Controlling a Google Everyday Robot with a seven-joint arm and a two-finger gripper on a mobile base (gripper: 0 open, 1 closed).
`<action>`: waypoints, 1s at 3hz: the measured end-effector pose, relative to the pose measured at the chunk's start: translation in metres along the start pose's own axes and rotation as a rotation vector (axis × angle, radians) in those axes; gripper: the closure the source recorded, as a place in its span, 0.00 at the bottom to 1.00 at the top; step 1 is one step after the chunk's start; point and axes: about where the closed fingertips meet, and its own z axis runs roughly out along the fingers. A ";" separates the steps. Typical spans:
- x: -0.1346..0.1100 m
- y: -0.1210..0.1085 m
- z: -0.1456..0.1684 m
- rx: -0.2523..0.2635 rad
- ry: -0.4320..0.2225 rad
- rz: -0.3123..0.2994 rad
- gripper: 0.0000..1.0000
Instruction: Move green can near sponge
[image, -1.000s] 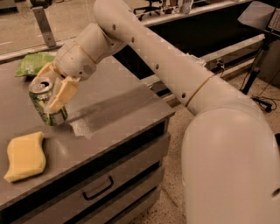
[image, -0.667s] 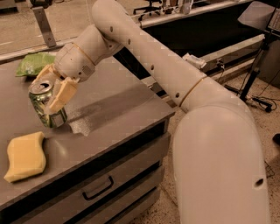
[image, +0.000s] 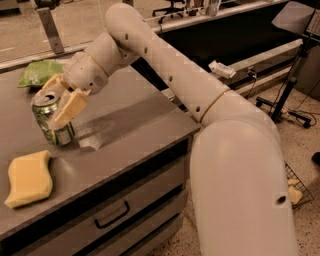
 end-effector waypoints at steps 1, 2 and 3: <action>0.001 -0.001 0.000 0.003 -0.014 0.002 0.00; -0.001 0.000 -0.001 0.008 -0.028 -0.008 0.00; -0.001 0.001 -0.004 0.020 -0.047 -0.017 0.00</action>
Offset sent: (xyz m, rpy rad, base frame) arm -0.0011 -0.0111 0.0027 0.0415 0.0119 0.0090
